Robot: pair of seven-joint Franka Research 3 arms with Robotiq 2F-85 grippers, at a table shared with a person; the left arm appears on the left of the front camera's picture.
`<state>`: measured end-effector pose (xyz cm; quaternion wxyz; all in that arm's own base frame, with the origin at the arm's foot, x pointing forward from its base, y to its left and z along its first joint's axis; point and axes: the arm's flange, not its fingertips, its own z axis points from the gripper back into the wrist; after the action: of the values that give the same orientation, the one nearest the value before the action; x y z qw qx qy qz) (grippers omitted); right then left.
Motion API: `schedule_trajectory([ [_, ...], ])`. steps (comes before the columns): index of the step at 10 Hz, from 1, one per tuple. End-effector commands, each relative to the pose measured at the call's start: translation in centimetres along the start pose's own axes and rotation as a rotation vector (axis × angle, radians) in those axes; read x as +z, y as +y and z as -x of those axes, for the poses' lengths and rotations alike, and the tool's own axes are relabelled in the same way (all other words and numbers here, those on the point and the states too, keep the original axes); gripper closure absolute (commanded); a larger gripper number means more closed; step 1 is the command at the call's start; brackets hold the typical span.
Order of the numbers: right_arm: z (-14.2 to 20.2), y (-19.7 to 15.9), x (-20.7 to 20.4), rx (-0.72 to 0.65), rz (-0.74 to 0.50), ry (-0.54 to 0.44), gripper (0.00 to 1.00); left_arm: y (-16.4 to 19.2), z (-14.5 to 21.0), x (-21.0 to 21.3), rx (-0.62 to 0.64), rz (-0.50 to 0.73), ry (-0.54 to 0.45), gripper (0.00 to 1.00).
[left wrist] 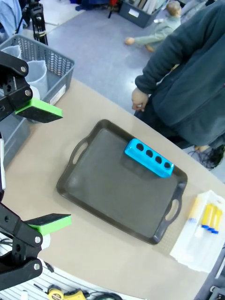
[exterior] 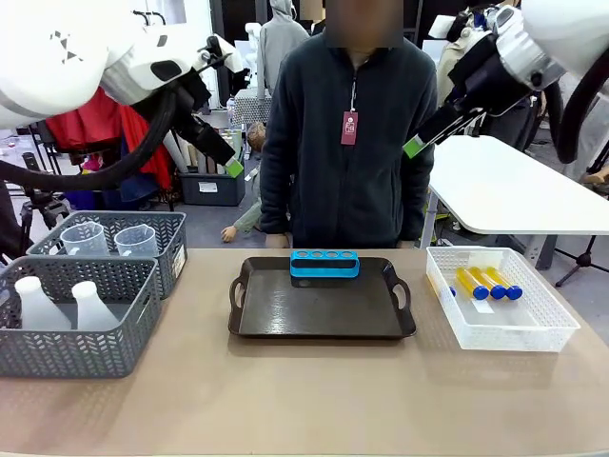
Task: Prepare the laboratory tools.
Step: Pick up one Large Measuring Cup and place it on the Handle tray.
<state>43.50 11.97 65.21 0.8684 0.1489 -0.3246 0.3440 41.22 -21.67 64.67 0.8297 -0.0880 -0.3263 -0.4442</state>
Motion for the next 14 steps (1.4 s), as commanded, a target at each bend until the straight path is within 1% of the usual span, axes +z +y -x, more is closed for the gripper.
schedule_trajectory([
  [1, -0.17, -1.11, 1.02, -0.001, -0.029, -0.017, 0.0, 0.76, -0.21, 0.44, -0.009, -0.014, 0.013, 0.0],
  [3, -0.03, -1.51, 1.79, -0.004, -0.025, -0.023, 0.0, 0.86, -0.56, 0.83, -0.01, -0.024, -0.009, 0.0],
  [5, -0.64, -1.2, 1.49, -0.007, -0.023, -0.022, 0.0, 0.73, -0.55, 0.76, -0.01, -0.035, -0.02, 0.0],
  [8, -0.6, -1.32, 1.53, -0.009, -0.018, -0.026, 0.0, 0.7, -0.58, 0.68, -0.008, -0.047, -0.033, 0.0],
  [9, -0.76, -1.29, 1.31, -0.009, -0.012, -0.032, 0.0, 0.63, -0.6, 0.72, 0.001, -0.022, -0.013, 0.0],
  [10, -0.16, -0.9, 1.4, -0.014, 0.014, -0.004, 0.0, 0.63, -0.6, 0.72, 0.001, -0.022, -0.013, 0.0],
  [14, -0.22, -0.83, 1.35, -0.013, 0.015, -0.003, 0.0, 0.63, -0.6, 0.72, 0.001, -0.022, -0.013, 0.0],
])
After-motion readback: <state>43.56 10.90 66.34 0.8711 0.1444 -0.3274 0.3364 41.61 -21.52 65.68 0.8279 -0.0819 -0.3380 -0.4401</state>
